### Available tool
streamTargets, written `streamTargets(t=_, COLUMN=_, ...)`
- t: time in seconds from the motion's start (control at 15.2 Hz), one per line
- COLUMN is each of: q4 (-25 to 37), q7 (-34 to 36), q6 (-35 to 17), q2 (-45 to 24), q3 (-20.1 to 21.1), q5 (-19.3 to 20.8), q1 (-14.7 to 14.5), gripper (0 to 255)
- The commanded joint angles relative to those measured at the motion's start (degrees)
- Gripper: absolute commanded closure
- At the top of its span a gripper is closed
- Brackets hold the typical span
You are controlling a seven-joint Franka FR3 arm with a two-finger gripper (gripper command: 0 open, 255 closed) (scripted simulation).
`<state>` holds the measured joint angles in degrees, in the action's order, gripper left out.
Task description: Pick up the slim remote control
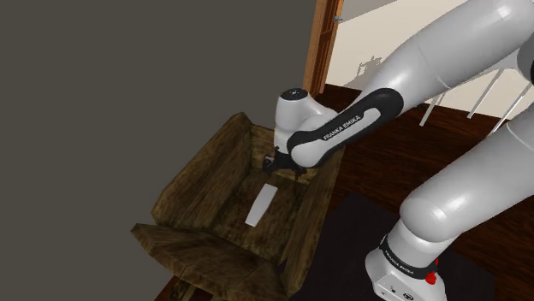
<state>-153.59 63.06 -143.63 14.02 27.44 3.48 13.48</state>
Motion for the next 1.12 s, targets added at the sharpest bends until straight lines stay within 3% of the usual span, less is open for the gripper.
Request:
streamTargets(t=0.0, q4=1.5, q7=7.8, q6=-3.8, q2=-6.0, q3=2.5, q5=4.7, q1=2.8, gripper=0)
streamTargets(t=0.26, q4=6.2, q7=27.0, q6=-8.1, q2=-18.6, q3=3.8, q5=19.9, q1=5.7, gripper=0)
streamTargets(t=0.53, q4=12.7, q7=44.0, q6=-9.7, q2=-30.4, q3=-1.9, q5=33.0, q1=1.3, gripper=0)
streamTargets(t=0.73, q4=17.9, q7=52.8, q6=-10.7, q2=-37.7, q3=-6.5, q5=38.1, q1=-2.8, gripper=0)
streamTargets(t=1.06, q4=19.5, q7=56.4, q6=-12.9, q2=-41.7, q3=-9.8, q5=42.3, q1=-5.3, gripper=0)
